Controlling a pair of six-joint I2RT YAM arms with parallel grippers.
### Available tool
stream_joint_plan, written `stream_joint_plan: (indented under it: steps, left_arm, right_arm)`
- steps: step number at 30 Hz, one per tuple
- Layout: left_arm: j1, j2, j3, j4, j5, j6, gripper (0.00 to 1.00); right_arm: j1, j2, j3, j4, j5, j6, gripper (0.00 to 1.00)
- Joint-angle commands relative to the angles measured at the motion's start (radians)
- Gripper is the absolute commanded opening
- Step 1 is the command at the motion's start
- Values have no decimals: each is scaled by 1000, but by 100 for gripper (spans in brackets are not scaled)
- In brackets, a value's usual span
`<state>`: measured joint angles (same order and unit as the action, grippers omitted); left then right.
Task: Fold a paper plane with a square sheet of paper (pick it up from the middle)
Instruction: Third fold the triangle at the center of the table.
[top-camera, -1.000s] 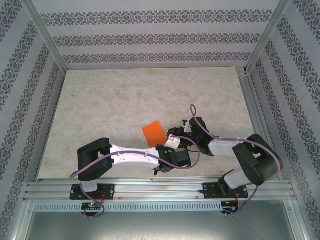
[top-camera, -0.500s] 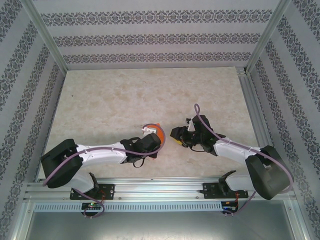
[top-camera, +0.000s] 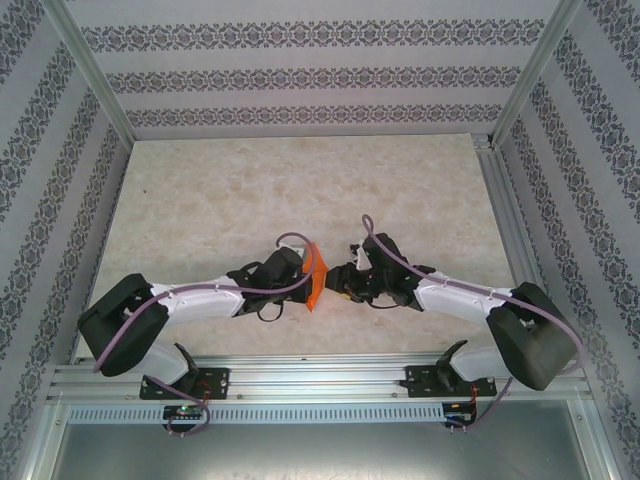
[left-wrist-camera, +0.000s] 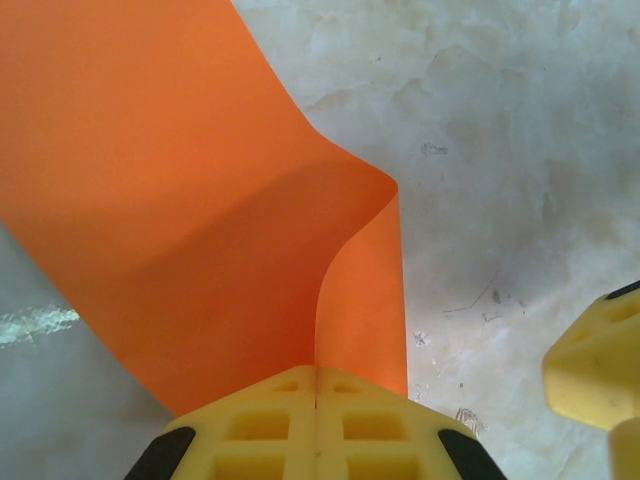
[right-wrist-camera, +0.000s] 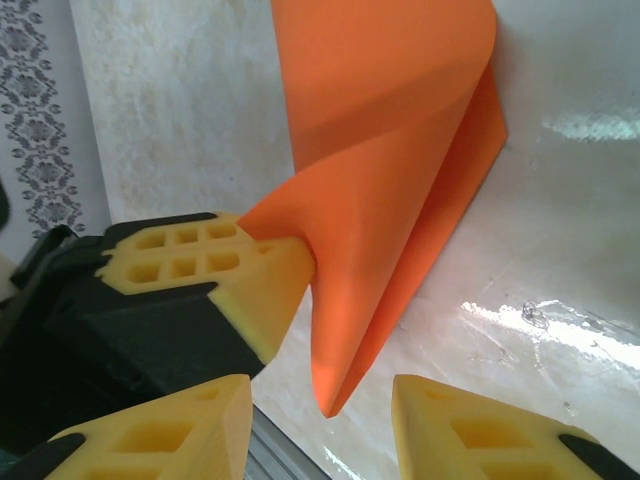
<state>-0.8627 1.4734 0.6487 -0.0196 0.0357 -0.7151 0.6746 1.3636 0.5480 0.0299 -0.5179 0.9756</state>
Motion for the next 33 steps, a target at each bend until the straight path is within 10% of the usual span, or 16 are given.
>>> stream_joint_plan:
  steps: [1, 14, 33]
  left_arm:
    - [14, -32, -36, 60, 20, -12, 0]
    - [14, -22, -63, 69, -1, -30, 0]
    - [14, -31, -76, 18, -36, -19, 0]
  right_arm:
    - [21, 35, 30, 57, 12, 24, 40]
    - [82, 142, 72, 116, 6, 61, 13]
    - [129, 211, 27, 244, 48, 157, 11]
